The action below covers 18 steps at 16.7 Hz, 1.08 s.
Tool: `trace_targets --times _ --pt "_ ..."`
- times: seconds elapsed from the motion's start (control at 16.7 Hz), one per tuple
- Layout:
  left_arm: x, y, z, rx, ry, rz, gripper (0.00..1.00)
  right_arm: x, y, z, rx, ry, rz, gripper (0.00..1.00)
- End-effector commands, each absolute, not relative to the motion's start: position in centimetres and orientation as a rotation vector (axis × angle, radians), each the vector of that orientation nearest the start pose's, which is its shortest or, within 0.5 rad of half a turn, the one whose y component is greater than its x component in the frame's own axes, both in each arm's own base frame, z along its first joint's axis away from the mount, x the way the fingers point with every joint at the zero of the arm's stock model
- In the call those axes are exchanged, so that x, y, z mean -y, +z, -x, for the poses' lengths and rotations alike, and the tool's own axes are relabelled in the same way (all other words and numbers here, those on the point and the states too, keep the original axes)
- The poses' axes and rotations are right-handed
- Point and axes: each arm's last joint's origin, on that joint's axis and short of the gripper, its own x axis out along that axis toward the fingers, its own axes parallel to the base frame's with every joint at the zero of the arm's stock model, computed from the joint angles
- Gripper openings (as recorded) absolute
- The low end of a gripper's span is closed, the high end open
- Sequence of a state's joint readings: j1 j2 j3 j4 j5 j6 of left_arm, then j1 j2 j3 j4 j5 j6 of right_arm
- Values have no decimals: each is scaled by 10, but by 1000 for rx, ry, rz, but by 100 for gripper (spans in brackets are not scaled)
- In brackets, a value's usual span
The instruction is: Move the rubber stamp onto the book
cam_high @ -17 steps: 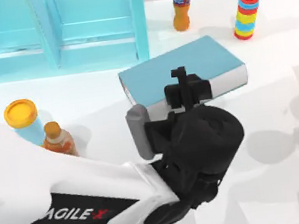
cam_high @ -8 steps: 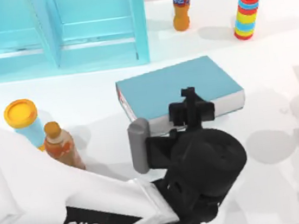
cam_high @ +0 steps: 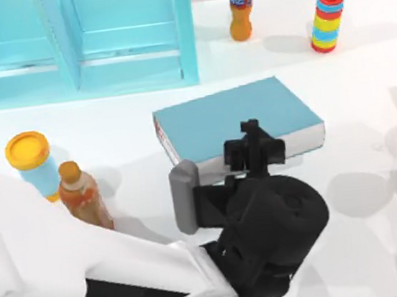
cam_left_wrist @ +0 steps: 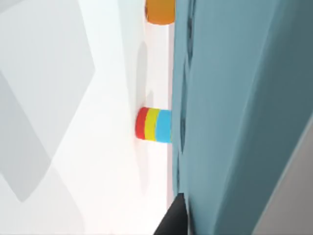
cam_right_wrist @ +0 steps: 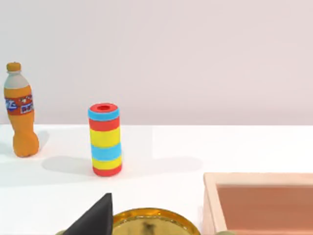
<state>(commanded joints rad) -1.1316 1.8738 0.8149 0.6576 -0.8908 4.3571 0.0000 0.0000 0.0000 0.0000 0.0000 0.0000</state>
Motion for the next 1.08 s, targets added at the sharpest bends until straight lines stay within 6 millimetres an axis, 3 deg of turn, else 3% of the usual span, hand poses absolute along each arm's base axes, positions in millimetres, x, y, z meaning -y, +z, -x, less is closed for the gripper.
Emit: trace_targets --times 0.48,0.72,1.08 --pt "311 103 -177 -343 70 1568 0 1 160 -106 0 0 0 100" --pt "311 100 -177 -343 70 1568 0 1 160 -106 0 0 0 100" --pt "311 100 -177 -343 70 1568 45 1 160 -106 0 0 0 100"
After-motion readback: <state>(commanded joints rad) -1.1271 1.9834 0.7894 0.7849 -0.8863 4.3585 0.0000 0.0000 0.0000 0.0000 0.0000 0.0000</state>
